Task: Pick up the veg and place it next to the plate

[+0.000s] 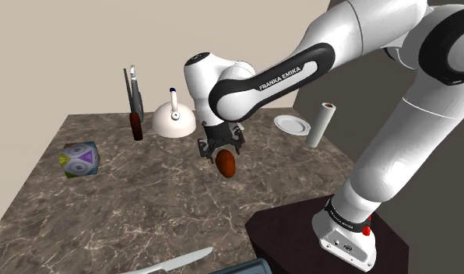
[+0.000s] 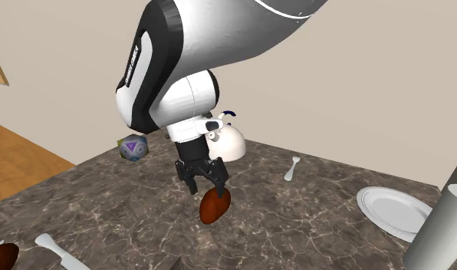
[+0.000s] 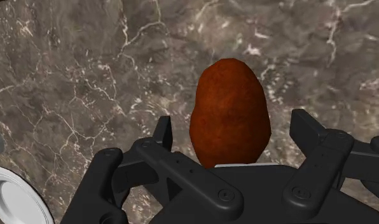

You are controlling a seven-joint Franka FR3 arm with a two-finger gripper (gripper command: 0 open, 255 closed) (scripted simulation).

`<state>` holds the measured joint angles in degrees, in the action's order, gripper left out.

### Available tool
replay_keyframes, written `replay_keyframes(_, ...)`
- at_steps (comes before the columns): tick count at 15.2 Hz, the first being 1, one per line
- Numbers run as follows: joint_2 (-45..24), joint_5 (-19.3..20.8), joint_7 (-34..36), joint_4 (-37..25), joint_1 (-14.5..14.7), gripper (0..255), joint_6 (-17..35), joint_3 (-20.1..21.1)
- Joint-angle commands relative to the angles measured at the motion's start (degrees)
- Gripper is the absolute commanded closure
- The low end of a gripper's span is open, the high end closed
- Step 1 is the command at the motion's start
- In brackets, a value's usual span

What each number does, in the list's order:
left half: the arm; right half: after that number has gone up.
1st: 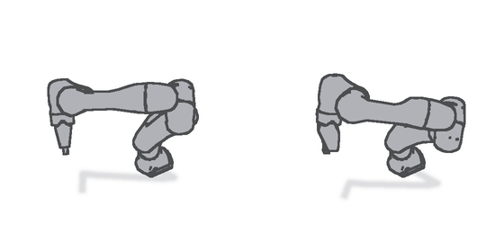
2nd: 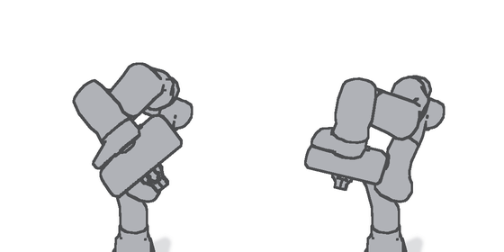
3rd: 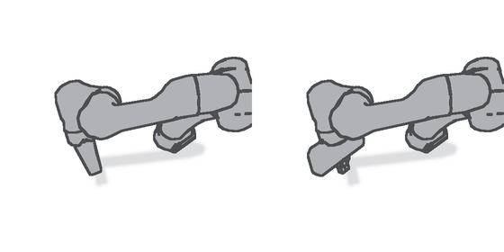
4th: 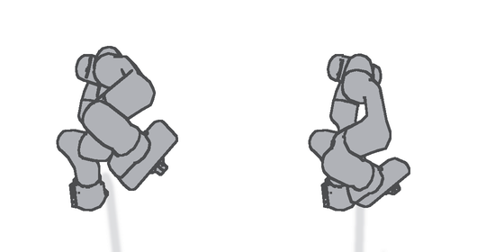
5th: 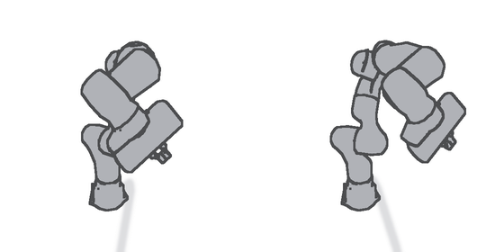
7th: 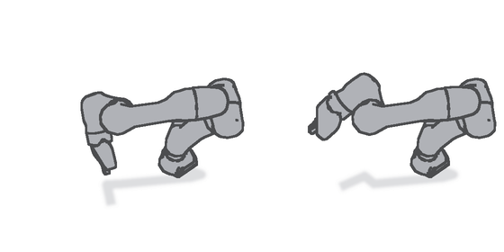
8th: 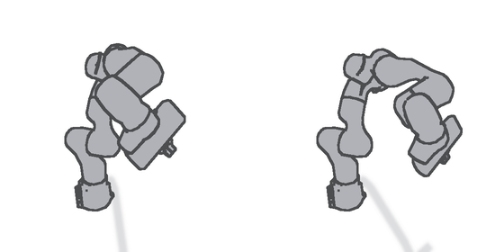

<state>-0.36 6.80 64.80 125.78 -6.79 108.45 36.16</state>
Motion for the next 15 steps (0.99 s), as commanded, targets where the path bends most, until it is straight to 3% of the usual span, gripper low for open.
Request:
replay_keyframes(1, -1.38, 0.82, 1.30, 0.22, 0.12, 0, 1.01, 0.10)
replay_keyframes(6, -2.48, 1.86, 2.02, 3.66, -0.05, 0, 5.27, -0.17)
replay_keyframes(14, -2.47, 1.85, 2.02, 3.65, -0.05, 0, 5.26, -0.17)
replay_keyframes(15, -2.47, 1.85, 2.02, 3.65, -0.05, 255, 5.26, -0.17)
